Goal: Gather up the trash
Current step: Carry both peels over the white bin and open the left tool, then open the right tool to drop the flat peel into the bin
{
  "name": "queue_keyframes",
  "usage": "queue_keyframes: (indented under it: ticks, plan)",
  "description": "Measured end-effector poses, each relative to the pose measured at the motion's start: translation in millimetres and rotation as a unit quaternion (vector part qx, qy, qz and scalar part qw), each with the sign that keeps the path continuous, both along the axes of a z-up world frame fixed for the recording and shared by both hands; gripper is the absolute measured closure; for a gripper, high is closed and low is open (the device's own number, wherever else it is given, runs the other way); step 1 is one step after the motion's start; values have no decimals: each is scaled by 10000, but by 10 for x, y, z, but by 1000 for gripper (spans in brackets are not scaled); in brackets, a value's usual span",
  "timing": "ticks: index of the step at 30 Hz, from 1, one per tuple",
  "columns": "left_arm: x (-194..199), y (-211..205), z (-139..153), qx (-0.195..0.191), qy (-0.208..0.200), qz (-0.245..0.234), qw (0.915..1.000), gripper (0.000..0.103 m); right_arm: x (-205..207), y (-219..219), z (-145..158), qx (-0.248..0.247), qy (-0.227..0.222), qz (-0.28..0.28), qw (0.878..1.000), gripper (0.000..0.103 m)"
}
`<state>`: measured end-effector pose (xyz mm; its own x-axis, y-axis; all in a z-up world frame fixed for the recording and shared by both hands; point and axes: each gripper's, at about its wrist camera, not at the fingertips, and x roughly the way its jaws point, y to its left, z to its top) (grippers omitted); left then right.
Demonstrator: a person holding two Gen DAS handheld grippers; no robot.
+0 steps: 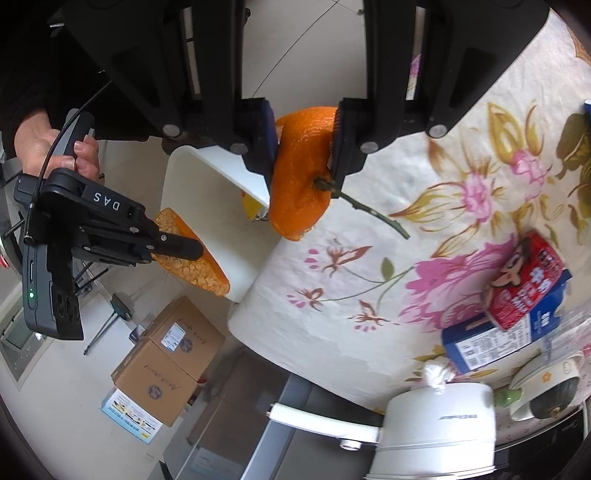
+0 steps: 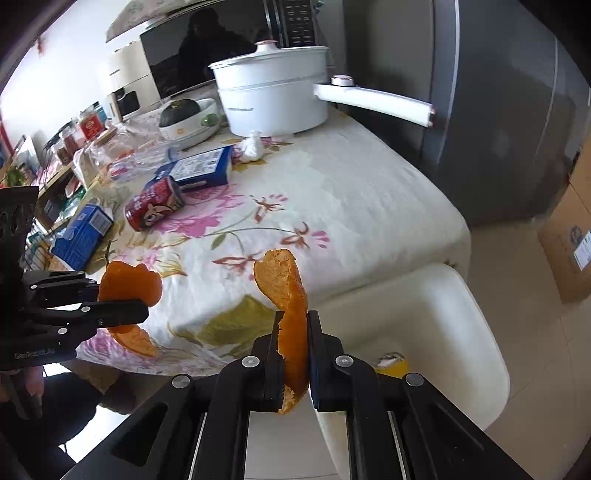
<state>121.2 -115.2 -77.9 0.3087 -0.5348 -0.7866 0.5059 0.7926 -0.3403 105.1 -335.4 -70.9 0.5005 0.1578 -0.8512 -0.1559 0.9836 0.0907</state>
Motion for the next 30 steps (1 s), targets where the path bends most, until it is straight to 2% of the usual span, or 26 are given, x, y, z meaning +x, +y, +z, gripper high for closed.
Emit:
queue_keyframes:
  ticks: [6, 11, 16, 22, 24, 25, 26, 30]
  plan:
    - [-2, -603, -108, -235, -72, -414, 9988, 77, -176, -566, -181, -102, 243, -522, 9983, 93]
    - [53, -978, -294, -299, -100, -550, 9980, 77, -300, -934, -300, -136, 381, -839, 9957, 93]
    - [104, -1179, -483, -184, -114, -550, 9982, 77, -318, -1130, -354, -177, 460, -983, 9939, 93]
    - [136, -1257, -556, -43, -262, -508, 9984, 75, -288, -1213, -347, -180, 476, -1057, 9931, 92]
    - [142, -1266, -548, 94, -383, -392, 9985, 60, -281, -1229, -351, -184, 484, -1078, 9928, 92]
    - [141, -1263, -537, 143, -456, -334, 9983, 41, -276, -1241, -356, -190, 491, -1090, 9926, 92]
    - [128, -1251, -503, 191, -578, -256, 9978, 31, -272, -1248, -363, -197, 498, -1110, 9924, 92]
    - [119, -1213, -458, 330, -815, -225, 9959, 28, -273, -1285, -381, -187, 534, -1189, 9913, 92]
